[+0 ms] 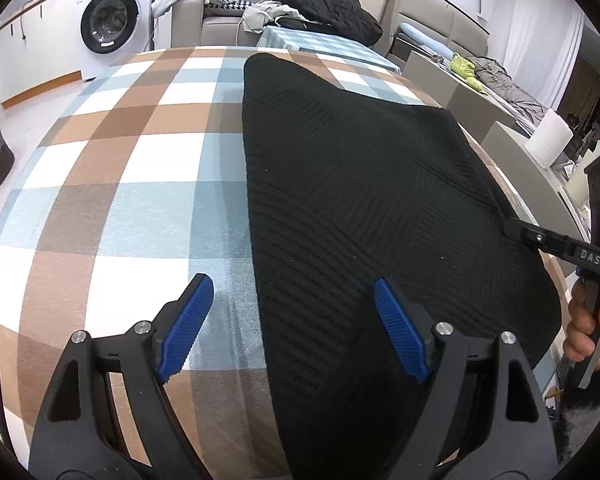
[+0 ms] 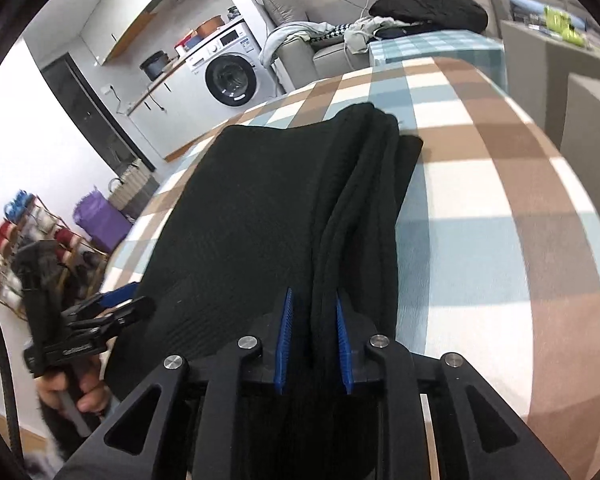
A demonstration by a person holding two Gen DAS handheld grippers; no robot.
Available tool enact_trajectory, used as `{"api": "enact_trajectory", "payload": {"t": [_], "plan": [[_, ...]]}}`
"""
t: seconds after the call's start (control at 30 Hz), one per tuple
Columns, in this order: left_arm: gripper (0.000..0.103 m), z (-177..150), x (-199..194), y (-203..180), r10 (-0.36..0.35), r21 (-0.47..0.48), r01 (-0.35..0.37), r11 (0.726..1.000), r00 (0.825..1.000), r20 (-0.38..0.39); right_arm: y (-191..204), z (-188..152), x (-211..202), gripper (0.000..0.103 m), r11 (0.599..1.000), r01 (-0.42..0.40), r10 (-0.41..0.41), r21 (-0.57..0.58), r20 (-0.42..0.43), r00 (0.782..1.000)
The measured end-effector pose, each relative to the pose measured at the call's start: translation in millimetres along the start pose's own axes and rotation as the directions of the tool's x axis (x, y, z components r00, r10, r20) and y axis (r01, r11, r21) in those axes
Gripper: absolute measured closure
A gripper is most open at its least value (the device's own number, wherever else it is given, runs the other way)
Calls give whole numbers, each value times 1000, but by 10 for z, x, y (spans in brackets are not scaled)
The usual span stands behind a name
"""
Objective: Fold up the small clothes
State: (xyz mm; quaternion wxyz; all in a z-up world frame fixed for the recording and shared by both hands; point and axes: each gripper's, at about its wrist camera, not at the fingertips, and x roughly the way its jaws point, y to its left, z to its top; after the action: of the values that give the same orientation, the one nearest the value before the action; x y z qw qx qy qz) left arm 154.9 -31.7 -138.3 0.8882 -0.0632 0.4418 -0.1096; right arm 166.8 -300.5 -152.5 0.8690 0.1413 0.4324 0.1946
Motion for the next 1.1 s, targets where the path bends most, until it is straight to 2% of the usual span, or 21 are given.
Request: {"api": "enact_trajectory", "payload": {"t": [0.03,0.1,0.23,0.33,0.43,0.47,0.53,0.6,0.7,0.8,0.93,1.0,1.03,1.1], "plan": [[22,4,13,-3,-3,2,3,1000,1000,-1,-7,-5,-7,83,1000,-9,9,1,7,1000],[22,15,26,-11,-2,3,2,1000,1000,-1,26,-22,-28,98,1000,0,2,-28,41,999],[22,34,-6,-31,3,10,-3,1000,1000,7,206,-15,-261,99,995,41,-27,-90,145,989],[22,30,-41,-56,1,22,-1,1000,1000,14,191,-15,-271,99,990,117,-105,-81,142,984],[22,25,-13,-72,5,28,-5,1000,1000,5,56,-58,-47,98,990,138,-136,-37,45,990],[22,20,2,-75,12,29,-12,1000,1000,0,3,-61,-35,94,992,129,-128,-8,34,991],[22,10,11,-68,8,35,-8,999,1000,-2,-80,-49,-142,85,997,72,-74,41,60,995],[22,7,20,-46,3,32,-3,999,1000,-4,-97,-54,-294,81,996,75,-79,41,104,991],[22,13,42,-19,2,23,-2,1000,1000,-5,-124,-60,-397,76,998,-8,-2,67,143,990],[22,15,60,-16,2,25,-2,1000,1000,-9,-51,0,-285,76,999,-2,-3,37,123,992],[22,18,67,-17,2,27,-1,1000,1000,-10,81,125,-21,76,997,-78,80,-20,79,994],[22,19,68,-12,3,25,-3,1000,1000,-11,80,188,97,76,999,-14,17,-48,70,997],[22,21,67,-4,3,22,-2,1000,1000,-10,-8,212,125,76,999,40,-38,-16,80,996],[22,23,62,9,5,21,-5,1000,1000,-9,-195,214,123,79,997,25,-29,70,63,998]]}}
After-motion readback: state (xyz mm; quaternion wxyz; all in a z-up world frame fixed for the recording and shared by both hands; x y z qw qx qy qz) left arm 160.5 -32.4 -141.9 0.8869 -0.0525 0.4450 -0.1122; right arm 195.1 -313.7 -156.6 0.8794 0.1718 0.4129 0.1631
